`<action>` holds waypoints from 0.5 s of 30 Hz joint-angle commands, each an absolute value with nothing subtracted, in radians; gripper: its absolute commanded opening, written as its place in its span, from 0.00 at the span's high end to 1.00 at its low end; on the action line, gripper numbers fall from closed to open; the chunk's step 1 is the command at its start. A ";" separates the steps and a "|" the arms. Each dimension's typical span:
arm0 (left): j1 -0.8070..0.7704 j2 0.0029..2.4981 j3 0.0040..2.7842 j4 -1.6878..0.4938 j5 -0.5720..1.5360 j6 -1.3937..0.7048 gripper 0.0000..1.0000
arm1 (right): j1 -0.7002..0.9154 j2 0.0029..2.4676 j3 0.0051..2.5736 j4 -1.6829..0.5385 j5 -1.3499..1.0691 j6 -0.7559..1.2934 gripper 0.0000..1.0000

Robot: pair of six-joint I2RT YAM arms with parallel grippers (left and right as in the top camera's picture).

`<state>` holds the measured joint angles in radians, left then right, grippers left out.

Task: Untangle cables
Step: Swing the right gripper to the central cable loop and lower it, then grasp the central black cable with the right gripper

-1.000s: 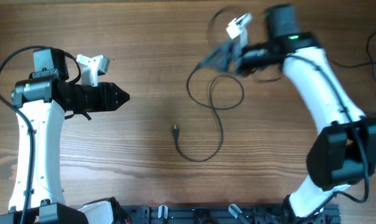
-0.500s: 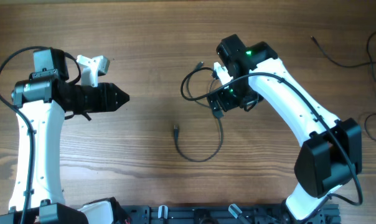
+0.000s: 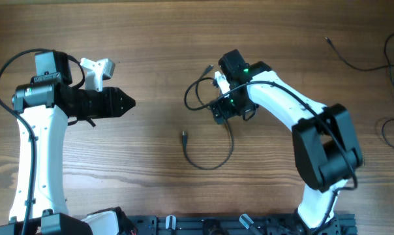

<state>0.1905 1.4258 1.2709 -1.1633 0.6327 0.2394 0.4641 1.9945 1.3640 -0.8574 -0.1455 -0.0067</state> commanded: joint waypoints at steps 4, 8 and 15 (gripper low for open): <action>0.185 1.412 1.277 -1.167 0.630 0.255 0.66 | 0.468 2.053 1.359 -0.761 -0.155 0.054 0.12; 0.185 1.412 1.277 -1.168 0.630 0.255 0.66 | 0.468 2.063 1.359 -0.673 -0.155 0.311 0.17; 0.185 1.412 1.277 -1.171 0.630 0.255 0.66 | 0.477 2.088 1.359 -0.646 -0.147 0.849 0.25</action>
